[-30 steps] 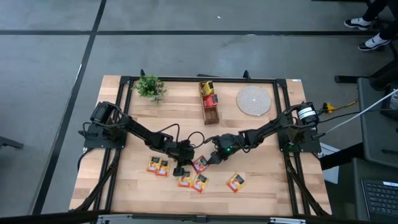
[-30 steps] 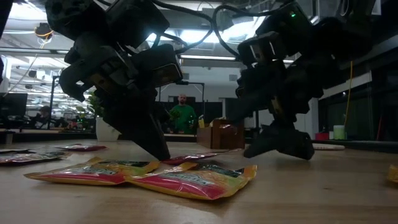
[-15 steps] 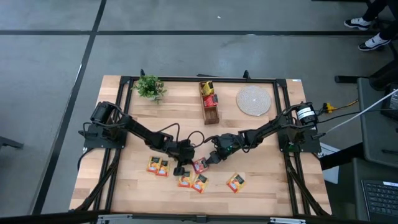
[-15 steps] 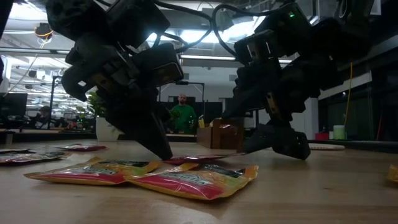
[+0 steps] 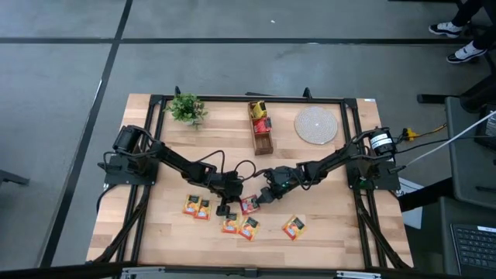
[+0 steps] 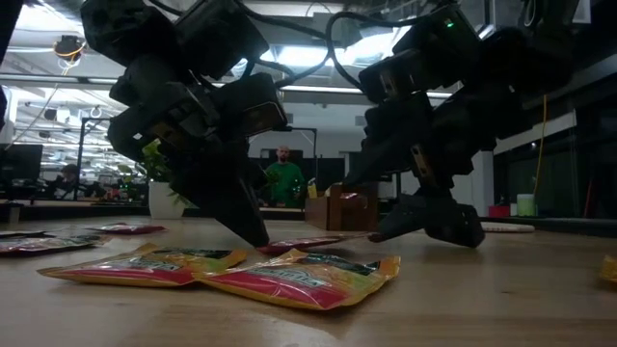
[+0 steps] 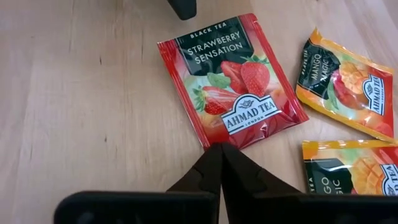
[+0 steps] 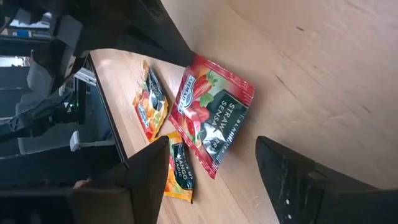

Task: Pick & Place Tea
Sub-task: Put the red tea bag into the middle section of the wooden organizer

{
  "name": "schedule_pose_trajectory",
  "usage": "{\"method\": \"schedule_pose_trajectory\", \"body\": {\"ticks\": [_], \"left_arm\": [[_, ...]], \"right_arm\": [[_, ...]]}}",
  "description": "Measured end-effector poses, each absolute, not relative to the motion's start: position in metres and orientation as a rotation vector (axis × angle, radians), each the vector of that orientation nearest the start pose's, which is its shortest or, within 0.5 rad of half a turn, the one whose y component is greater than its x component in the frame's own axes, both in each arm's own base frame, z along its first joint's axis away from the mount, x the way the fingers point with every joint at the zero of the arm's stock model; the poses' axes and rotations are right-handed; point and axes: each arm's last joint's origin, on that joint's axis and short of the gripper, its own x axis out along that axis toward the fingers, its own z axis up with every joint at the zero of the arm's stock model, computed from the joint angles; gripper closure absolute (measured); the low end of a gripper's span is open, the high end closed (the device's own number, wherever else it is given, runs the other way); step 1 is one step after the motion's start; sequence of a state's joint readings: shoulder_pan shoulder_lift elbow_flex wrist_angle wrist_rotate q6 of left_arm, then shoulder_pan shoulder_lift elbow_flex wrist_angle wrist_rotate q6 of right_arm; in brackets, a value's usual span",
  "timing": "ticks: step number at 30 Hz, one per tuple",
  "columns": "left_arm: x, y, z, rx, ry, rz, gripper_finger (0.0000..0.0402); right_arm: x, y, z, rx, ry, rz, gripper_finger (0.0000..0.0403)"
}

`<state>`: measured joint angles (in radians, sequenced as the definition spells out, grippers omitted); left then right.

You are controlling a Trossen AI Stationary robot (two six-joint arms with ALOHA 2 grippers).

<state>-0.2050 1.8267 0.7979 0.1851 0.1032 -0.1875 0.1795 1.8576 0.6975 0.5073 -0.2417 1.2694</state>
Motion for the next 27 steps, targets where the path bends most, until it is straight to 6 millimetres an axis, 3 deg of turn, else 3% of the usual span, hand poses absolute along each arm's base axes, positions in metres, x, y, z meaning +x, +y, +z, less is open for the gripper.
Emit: {"method": "schedule_pose_trajectory", "body": {"ticks": [17, 27], "left_arm": [[0.321, -0.07, 0.108, -0.137, 0.87, -0.201, 0.04], [0.322, -0.07, 0.108, -0.138, 0.865, -0.202, 0.04]], "right_arm": [[0.317, 0.072, 0.092, 1.3, 0.838, -0.098, 0.0163], [0.342, 0.086, 0.095, 1.277, 0.814, -0.108, 0.0163]]}}
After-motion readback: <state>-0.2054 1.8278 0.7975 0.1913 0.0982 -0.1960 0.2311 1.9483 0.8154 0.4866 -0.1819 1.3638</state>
